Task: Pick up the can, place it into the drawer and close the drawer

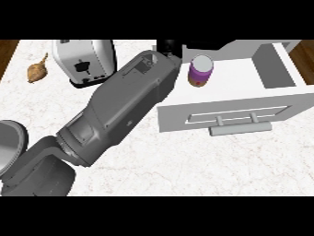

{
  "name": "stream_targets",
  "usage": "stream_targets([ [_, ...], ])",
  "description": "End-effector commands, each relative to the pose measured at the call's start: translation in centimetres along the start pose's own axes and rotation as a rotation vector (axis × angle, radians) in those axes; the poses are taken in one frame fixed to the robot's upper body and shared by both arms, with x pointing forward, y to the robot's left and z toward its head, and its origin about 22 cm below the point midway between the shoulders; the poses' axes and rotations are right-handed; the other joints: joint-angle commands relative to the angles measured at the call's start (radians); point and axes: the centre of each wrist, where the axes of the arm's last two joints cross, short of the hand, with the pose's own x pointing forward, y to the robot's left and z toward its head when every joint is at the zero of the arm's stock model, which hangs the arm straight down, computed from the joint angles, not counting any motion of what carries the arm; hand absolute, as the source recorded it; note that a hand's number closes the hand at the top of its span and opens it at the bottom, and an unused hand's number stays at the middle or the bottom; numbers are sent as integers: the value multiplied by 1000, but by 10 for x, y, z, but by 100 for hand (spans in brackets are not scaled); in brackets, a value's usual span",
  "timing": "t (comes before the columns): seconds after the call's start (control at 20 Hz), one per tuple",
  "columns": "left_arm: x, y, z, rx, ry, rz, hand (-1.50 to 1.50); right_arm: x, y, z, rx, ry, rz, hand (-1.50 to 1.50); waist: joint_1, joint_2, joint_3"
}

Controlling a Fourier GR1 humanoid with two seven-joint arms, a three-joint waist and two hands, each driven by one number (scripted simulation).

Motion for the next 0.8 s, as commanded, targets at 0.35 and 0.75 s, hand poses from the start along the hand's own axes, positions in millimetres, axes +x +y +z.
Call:
stream_targets([
  [0.35, -7, 1, 2, 7, -25, 26, -150, 27, 8, 1, 42, -132, 182, -150, 7, -4, -1],
  [0.75, 4, -5, 2, -8, -85, 67, -150, 38, 20, -19, 139, -277, 371, -150, 30, -1, -1],
])
